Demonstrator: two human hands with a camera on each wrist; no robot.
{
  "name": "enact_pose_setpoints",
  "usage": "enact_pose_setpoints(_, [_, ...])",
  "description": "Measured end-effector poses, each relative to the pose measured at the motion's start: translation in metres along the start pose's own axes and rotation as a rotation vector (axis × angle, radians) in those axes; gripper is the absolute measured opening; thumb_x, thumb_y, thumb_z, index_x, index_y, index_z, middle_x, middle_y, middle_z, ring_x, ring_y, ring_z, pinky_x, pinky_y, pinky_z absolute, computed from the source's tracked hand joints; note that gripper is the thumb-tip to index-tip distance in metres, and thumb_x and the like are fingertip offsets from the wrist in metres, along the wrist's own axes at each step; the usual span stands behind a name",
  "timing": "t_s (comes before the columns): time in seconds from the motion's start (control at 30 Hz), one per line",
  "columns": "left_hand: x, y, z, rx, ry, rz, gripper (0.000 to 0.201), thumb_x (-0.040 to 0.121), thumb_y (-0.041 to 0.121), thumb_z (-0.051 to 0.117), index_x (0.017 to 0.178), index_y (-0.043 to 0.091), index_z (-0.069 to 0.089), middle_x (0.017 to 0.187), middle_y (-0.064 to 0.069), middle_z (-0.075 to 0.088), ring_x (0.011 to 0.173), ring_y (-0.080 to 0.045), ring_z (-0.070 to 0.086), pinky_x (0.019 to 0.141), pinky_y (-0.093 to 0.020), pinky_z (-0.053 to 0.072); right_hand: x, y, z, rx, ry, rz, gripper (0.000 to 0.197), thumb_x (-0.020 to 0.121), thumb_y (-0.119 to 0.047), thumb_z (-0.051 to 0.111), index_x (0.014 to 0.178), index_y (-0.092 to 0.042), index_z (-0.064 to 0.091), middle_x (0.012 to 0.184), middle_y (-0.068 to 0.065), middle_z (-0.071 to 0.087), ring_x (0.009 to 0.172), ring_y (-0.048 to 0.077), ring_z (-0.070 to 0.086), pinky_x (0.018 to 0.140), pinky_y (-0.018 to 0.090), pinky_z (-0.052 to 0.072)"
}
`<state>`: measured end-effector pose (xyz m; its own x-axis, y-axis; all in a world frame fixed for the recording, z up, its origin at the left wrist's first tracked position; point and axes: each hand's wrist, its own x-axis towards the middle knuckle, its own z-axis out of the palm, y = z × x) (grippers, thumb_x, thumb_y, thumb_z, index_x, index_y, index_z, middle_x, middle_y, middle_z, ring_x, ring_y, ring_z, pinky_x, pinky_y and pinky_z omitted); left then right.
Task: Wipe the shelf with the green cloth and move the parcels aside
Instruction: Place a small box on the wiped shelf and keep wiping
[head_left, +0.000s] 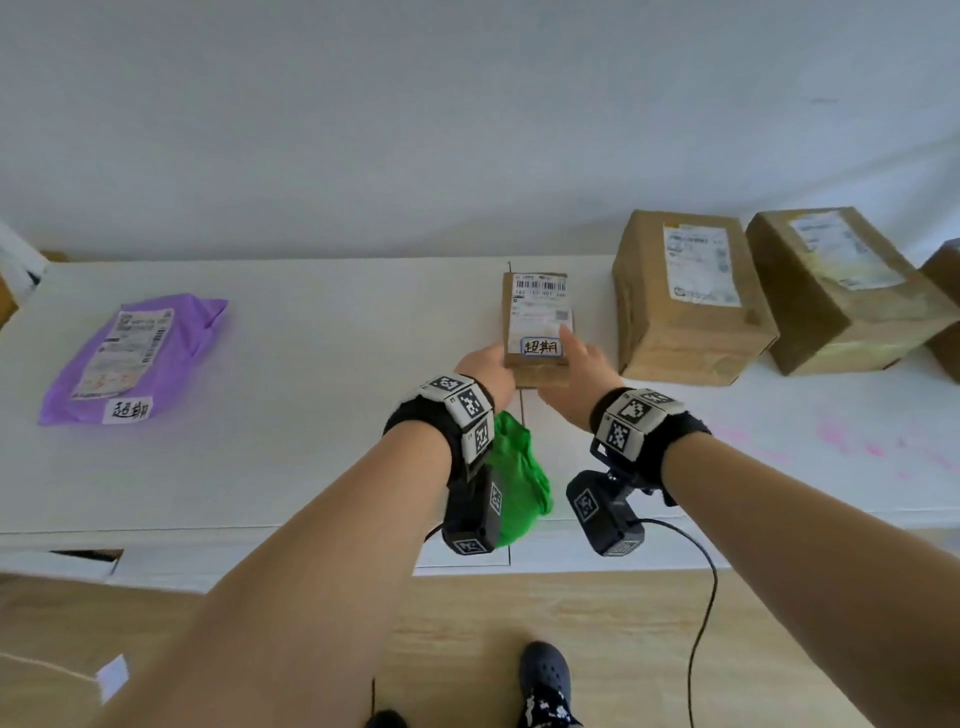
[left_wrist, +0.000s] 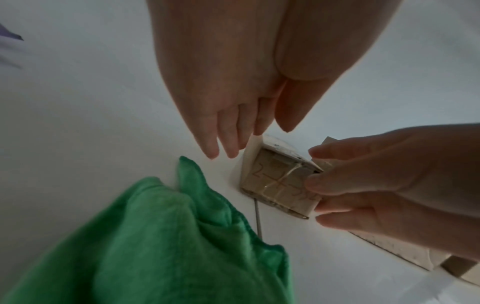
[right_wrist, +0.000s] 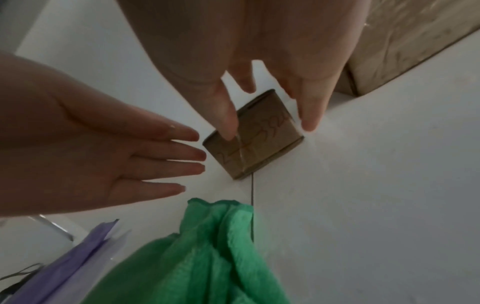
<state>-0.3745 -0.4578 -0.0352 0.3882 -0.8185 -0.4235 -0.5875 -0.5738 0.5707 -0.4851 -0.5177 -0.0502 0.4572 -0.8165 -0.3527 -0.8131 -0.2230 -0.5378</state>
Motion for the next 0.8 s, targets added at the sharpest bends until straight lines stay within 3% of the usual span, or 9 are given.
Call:
enact_pose_setpoints(0.1, [0.001,0.004,0.002,-0.044,0.042,0.009,0.042,0.097,0.005,0.036,0.137,0.009,0.048,0.136,-0.019,0.054,0.121,-0.033,0.053,0.101,-0.034,0.043,0.001,-0.006,0.003,-0.009,0.007,-0.067,0.06,0.09,-0.01,0.049,0.145,-0.014,0.026,0.138,0.015,0.044,0.122,0.03,0.05,0.1,0.032,0.042])
enact_pose_setpoints(0.27, [-0.016,-0.016,-0.021,-0.08,0.164,-0.023,0.044,0.099,0.006,0.035,0.141,0.013,0.045,0.141,-0.014,0.052,0.126,-0.03,0.051,0.104,-0.029,0.039,-0.006,-0.033,0.025,-0.021,-0.045,-0.13,0.073,0.09,-0.004,0.048,0.151,-0.014,0.01,0.149,0.013,0.028,0.132,0.027,0.042,0.107,0.029,0.037])
enact_pose_setpoints(0.5, [-0.051,-0.108,-0.078,-0.065,0.239,-0.131,0.045,0.098,0.007,0.035,0.142,0.011,0.044,0.14,-0.015,0.053,0.124,-0.03,0.052,0.104,-0.03,0.04,-0.022,-0.116,0.089,-0.02,-0.137,-0.271,0.076,0.091,-0.006,0.049,0.152,-0.016,0.006,0.15,0.011,0.027,0.131,0.027,0.043,0.107,0.03,0.038])
enact_pose_setpoints(0.8, [-0.055,-0.199,-0.12,0.043,0.215,-0.126,0.042,0.098,0.008,0.035,0.139,0.008,0.046,0.136,-0.017,0.054,0.123,-0.031,0.053,0.102,-0.032,0.04,-0.026,-0.188,0.156,0.041,-0.179,-0.236,0.08,0.09,-0.003,0.05,0.153,-0.016,0.003,0.158,0.007,0.011,0.143,0.025,0.028,0.113,0.026,0.028])
